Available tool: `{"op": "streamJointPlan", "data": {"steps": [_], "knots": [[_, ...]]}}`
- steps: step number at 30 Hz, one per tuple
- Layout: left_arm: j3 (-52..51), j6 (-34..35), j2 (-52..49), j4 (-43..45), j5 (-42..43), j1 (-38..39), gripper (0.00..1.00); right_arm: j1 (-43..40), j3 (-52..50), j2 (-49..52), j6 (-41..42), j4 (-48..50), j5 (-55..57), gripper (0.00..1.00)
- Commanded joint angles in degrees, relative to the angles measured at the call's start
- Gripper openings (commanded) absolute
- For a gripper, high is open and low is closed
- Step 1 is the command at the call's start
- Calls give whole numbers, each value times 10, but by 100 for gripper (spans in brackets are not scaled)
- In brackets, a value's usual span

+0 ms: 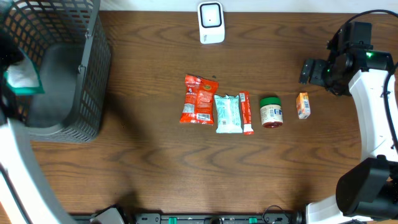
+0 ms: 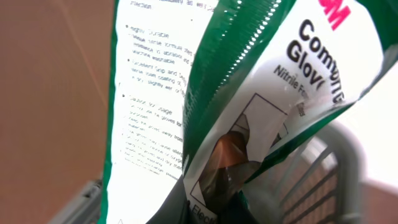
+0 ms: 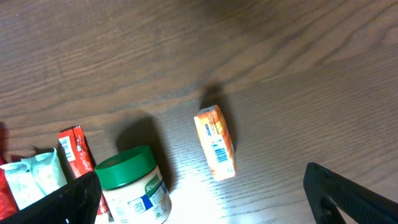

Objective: Scan the item barcode
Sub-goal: 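Lift the gloves package out of the basket with the left gripper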

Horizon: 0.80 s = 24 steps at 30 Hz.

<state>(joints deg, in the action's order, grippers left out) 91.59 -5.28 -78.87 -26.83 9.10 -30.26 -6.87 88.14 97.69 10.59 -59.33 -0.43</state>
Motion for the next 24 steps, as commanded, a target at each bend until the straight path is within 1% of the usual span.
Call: {"op": "streamJointPlan", "data": {"steps": [1,3,4,5,7,9,10,12,15,17,20,24], "knots": [[5,96,83,-8,6,0,7,-3,10,-9,-4,-1,-1,99],[5,123,96,-25,46,2,7,-3,10,-9,-4,-1,-1,99],[5,135,102,-35,80,3,7,-3,10,-9,-4,-1,-1,99],[5,150,107,-52,131,9,7,-3,10,-9,-4,-1,-1,99],[5,173,112,-84,181,26,7,-3,10,-9,-4,-1,-1,99],[5,190,113,-126,199,59,7,-3,10,-9,-4,-1,-1,99],[5,197,111,-163,199,93,7,-3,10,-9,-4,-1,-1,99],[2,207,106,-201,198,146,7,-3,10,-9,-4,-1,-1,99],[-16,206,92,-229,166,235,7,-3,10,-9,-4,-1,-1,99],[-32,206,69,-254,87,318,7,-3,10,-9,-4,-1,-1,99],[-42,210,31,-285,4,393,7,-3,10,-9,-4,-1,-1,99],[-42,225,-21,-287,-42,443,7,-3,10,-9,-4,-1,-1,99]]}}
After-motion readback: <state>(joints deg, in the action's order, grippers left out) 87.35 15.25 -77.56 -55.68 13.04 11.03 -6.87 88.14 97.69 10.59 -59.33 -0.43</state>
